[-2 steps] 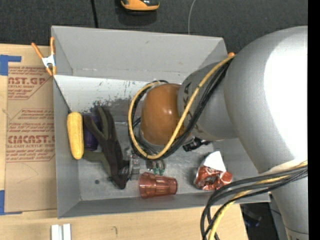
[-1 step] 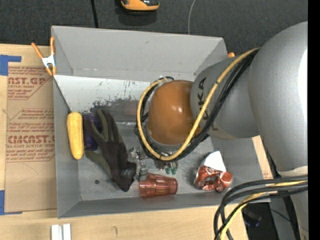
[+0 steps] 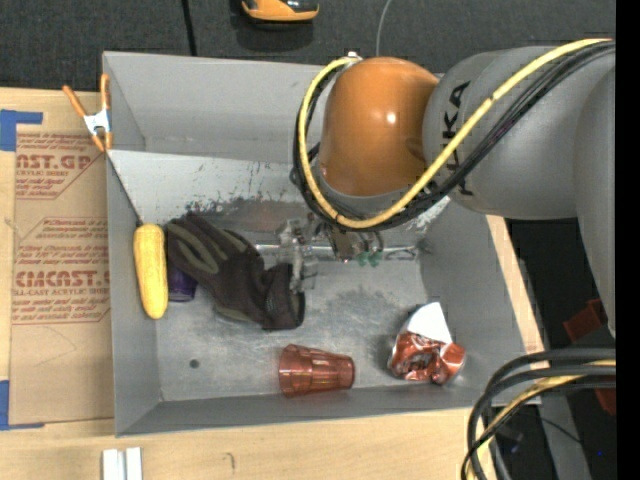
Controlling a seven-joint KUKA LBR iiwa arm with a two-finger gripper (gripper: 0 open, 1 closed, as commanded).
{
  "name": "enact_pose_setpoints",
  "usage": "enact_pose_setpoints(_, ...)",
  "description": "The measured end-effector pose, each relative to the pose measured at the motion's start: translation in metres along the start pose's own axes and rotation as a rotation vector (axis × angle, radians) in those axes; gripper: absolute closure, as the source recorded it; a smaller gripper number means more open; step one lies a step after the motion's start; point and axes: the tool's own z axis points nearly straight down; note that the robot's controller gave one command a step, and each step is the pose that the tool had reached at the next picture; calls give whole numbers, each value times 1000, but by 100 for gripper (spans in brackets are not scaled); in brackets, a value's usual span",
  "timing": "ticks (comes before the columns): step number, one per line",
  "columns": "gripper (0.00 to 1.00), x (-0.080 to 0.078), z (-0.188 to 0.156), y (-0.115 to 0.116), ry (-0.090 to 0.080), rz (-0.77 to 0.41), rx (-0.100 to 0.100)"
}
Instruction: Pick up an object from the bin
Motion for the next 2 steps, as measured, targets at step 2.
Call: enact_pose_setpoints(2, 100, 6, -34, -1, 11, -8, 1)
